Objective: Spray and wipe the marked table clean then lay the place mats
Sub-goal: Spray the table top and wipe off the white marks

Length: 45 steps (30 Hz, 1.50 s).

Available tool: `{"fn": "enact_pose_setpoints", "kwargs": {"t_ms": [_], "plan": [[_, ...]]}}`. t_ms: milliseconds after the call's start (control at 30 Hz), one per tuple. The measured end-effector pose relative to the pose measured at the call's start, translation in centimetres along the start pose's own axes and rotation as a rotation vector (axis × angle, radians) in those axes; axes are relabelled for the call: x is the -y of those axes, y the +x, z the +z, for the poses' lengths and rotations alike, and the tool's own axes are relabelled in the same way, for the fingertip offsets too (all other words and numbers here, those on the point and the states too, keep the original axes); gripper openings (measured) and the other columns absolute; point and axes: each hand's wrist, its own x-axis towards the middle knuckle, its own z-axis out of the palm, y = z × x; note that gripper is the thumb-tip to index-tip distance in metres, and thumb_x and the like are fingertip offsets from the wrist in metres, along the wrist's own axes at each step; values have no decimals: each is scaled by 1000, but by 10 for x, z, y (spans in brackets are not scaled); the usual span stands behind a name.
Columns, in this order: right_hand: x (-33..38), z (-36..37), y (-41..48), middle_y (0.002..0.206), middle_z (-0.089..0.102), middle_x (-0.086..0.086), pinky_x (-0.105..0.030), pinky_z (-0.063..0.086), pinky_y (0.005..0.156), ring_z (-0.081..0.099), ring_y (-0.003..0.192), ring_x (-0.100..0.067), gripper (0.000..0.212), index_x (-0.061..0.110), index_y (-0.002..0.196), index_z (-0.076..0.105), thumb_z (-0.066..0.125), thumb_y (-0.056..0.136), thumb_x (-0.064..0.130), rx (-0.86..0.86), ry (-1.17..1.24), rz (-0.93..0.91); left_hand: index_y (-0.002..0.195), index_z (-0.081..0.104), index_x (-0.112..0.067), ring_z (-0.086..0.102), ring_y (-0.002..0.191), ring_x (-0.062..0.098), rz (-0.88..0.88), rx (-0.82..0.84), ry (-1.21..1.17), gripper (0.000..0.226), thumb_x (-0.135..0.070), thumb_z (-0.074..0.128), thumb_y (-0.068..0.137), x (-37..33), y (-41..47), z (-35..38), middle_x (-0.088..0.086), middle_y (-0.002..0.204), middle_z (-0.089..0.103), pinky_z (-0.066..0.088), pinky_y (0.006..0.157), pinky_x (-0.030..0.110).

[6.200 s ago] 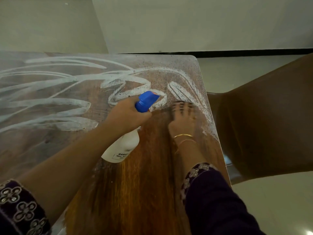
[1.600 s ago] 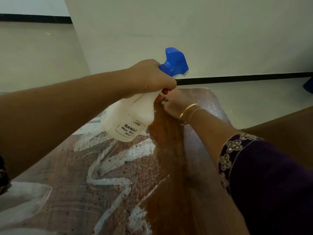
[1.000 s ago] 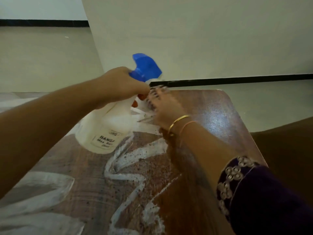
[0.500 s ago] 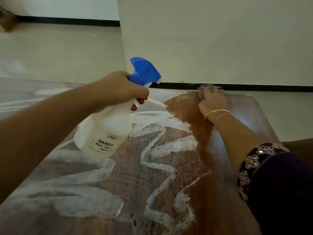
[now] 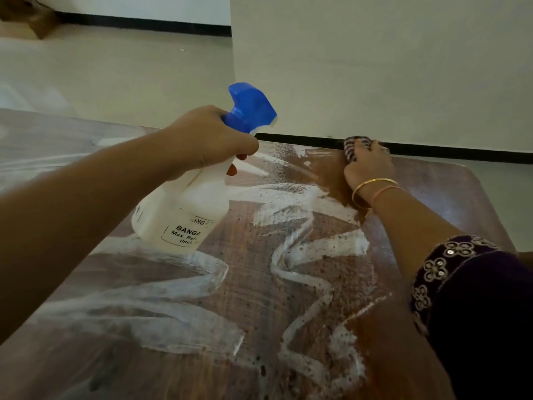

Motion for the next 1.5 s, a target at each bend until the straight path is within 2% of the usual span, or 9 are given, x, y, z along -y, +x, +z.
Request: {"fn": "enact_pose_setpoints", "kwargs": {"t_ms": [133, 300, 400, 633, 700, 833, 933, 1233, 1500], "plan": [[61, 19, -12, 146, 37, -13, -52, 25, 113, 29, 136, -36, 55, 18, 139, 39, 38, 84, 16, 43, -56, -366, 79, 59, -18, 58, 40, 2, -53, -32, -6, 7, -21, 64, 81, 9, -7, -9, -4, 67, 60, 43, 47, 18], [107, 28, -37, 159, 7, -7, -47, 7, 119, 1, 146, -29, 57, 22, 151, 17, 36, 97, 16, 209, -101, -682, 74, 52, -21, 54, 32, 0, -68, -82, -22, 14, -20, 64, 81, 9, -13, -13, -3, 66, 58, 40, 47, 19], [72, 20, -35, 159, 9, -9, -49, 16, 118, 9, 145, -30, 59, 22, 150, 17, 38, 96, 11, 184, -32, -622, 74, 54, -19, 55, 33, 0, -73, -72, -44, 12, -19, 64, 80, 9, -16, -13, -3, 66, 60, 42, 46, 19], [11, 5, 1, 149, 28, -23, -50, 22, 115, 25, 137, -42, 51, 15, 140, 38, 34, 90, 16, 46, -30, -14, 81, 61, -14, 59, 53, 11, -90, -33, -29, 7, -20, 64, 80, 21, -25, -18, 0, 67, 61, 44, 47, 20], [47, 11, -6, 142, 38, -23, -52, 30, 110, 34, 131, -42, 50, 12, 130, 46, 36, 81, 9, 60, -57, -150, 80, 61, -15, 58, 51, 9, -91, -33, -35, 6, -20, 64, 80, 24, -28, -18, -1, 66, 61, 43, 43, 17], [127, 30, -42, 153, 26, -10, -50, 15, 117, 17, 142, -33, 47, 19, 143, 35, 33, 96, 13, 129, -67, -580, 80, 60, -14, 57, 36, 3, -93, -27, -16, 6, -18, 64, 78, 25, -32, -16, 0, 64, 60, 45, 44, 16], [121, 31, -39, 159, 7, -10, -51, 9, 118, 0, 146, -32, 54, 20, 150, 20, 33, 98, 13, 233, -69, -584, 81, 62, -12, 57, 37, 4, -85, -10, -7, 6, -17, 64, 77, 24, -35, -13, 2, 64, 61, 48, 51, 21], [5, -9, -19, 141, 41, -21, -46, 27, 113, 35, 131, -39, 45, 10, 133, 45, 34, 89, 12, 42, -196, -114, 83, 62, -13, 60, 49, 11, -72, -14, -35, 8, -18, 65, 77, 21, -50, -19, 1, 65, 62, 49, 55, 22], [99, 42, -123, 159, 6, -11, -50, 11, 118, 0, 146, -32, 61, 20, 151, 13, 36, 94, 19, 136, -112, -605, 77, 60, -15, 61, 52, 12, -75, 1, -26, 7, -20, 66, 77, 23, -66, -8, 1, 64, 62, 48, 55, 22]]}}
